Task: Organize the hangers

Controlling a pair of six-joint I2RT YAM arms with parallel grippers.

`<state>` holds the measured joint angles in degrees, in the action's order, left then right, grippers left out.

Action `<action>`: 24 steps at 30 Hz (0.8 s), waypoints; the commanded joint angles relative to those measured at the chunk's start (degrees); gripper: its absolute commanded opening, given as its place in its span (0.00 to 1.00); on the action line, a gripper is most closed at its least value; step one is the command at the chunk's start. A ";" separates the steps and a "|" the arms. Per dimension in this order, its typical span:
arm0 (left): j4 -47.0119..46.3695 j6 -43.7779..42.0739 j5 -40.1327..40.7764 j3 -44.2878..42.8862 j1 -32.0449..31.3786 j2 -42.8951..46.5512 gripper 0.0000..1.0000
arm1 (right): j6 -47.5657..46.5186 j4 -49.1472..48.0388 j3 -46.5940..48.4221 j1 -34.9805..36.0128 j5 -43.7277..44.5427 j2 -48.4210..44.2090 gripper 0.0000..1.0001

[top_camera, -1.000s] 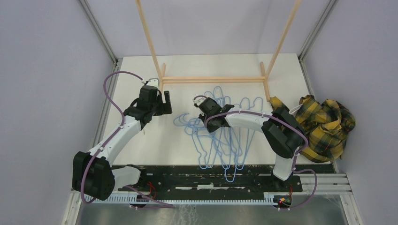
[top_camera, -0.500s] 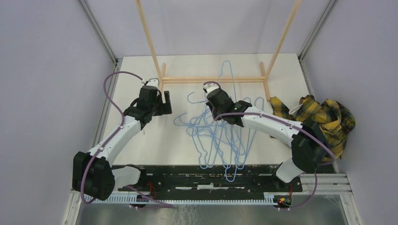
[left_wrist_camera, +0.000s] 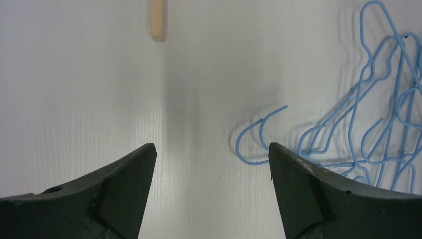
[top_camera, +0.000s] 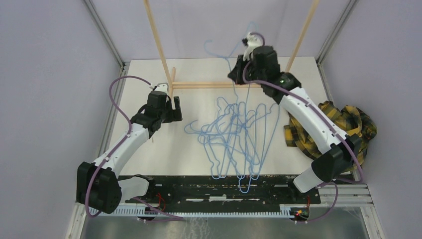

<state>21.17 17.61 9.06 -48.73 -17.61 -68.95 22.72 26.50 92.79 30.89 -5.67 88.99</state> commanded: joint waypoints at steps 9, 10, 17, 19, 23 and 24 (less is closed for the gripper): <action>-0.43 1.74 2.51 -0.87 0.03 2.26 0.90 | 16.46 -18.20 21.29 -7.05 -26.98 12.74 0.01; -0.43 1.67 2.48 -0.92 0.03 2.17 0.90 | 16.59 -18.51 21.80 -7.47 -26.82 13.35 0.01; -0.28 1.29 2.92 -1.03 0.03 1.96 0.90 | 19.67 -25.22 22.49 -9.86 -28.30 16.23 0.01; -0.01 1.21 2.98 -1.06 0.10 1.88 0.90 | 19.43 -26.24 22.45 -10.02 -29.82 16.17 0.01; 0.04 1.12 3.23 -1.04 0.01 1.86 0.90 | 17.83 -25.87 21.26 -9.98 -31.38 14.38 0.01; 0.07 1.11 3.18 -1.07 0.02 1.74 0.90 | 17.38 -25.87 20.69 -9.98 -31.73 13.81 0.01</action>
<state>21.37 17.61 10.85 -48.73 -17.61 -67.94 41.10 5.96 111.85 20.58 -33.76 106.48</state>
